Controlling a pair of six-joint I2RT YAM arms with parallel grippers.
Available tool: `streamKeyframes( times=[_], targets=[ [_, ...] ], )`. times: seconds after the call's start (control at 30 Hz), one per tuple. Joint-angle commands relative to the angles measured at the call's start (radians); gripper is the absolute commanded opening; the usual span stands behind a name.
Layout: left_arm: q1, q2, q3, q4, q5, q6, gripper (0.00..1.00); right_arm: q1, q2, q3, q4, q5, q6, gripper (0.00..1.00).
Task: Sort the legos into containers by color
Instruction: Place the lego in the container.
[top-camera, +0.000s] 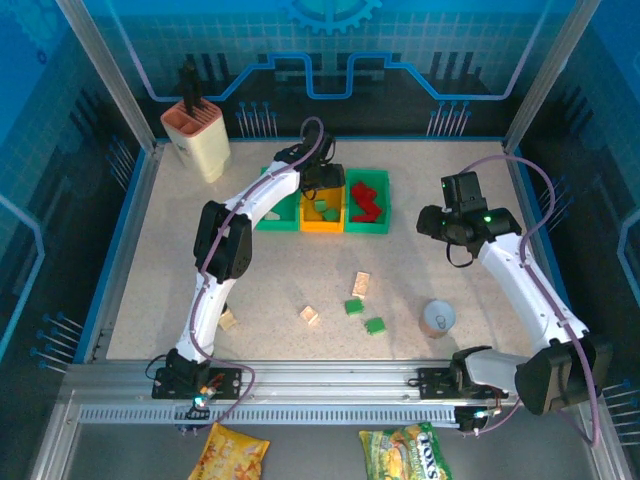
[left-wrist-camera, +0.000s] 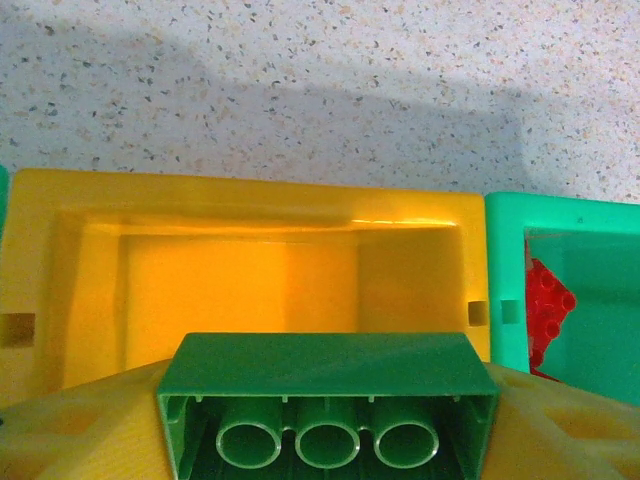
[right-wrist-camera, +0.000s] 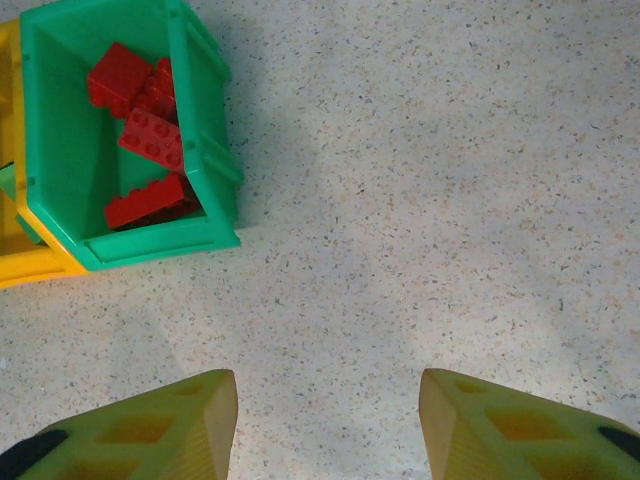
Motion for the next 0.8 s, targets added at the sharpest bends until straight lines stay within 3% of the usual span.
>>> streamKeyframes(
  times=[0.0,0.43,0.77],
  targets=[
    [0.004,-0.035,-0.03,0.019,0.021,-0.023,0.72,-0.014,-0.023,0.003,-0.023,0.008,-0.009,0.52],
    [-0.007,-0.106,-0.067,0.006,0.047,-0.023,0.74,-0.014,-0.039,0.003,-0.025,-0.004,-0.003,0.52],
    [-0.056,-0.173,-0.088,-0.116,0.039,0.031,0.72,-0.014,-0.035,-0.01,-0.022,-0.034,-0.009,0.52]
  ],
)
